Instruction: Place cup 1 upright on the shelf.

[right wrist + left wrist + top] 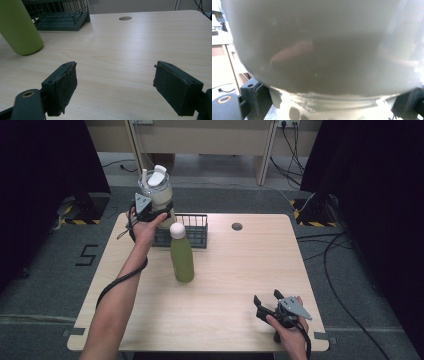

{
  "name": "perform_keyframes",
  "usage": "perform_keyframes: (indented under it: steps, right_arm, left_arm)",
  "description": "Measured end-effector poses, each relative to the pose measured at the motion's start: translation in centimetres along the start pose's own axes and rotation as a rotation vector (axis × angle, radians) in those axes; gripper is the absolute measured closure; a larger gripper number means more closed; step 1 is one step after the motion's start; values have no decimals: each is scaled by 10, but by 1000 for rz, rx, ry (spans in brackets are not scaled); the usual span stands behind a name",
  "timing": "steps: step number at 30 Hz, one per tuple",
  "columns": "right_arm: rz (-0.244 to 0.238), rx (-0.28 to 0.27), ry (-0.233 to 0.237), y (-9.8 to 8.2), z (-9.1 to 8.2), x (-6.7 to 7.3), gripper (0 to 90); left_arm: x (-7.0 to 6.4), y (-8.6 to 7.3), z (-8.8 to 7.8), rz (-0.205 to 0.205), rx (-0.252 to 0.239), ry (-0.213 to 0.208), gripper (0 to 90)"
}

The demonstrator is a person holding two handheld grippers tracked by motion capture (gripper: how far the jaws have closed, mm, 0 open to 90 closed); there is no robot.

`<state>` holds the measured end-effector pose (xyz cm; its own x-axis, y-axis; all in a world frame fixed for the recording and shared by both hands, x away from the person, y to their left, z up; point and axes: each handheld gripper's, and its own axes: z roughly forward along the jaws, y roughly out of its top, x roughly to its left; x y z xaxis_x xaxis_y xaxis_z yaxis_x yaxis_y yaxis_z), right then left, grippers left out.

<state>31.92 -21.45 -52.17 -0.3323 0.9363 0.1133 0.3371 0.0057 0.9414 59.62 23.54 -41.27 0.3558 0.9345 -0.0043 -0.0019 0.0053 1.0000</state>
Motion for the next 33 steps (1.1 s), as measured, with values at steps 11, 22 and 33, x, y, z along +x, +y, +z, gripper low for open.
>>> perform_keyframes:
  steps: [11, 22, 33]
  right_arm:
    - [0, -1, 1, 0, 0, 0, 186]
    - [-8, 0, 2, 0, 0, 0, 186]
    - [-8, 1, 4, 0, 1, 0, 186]
  left_arm:
    - [-3, -6, -2, 14, 11, -3, 92]
    - [-4, -14, -4, 16, 25, -4, 92]
    - [-5, -17, -6, 30, 33, 8, 91]
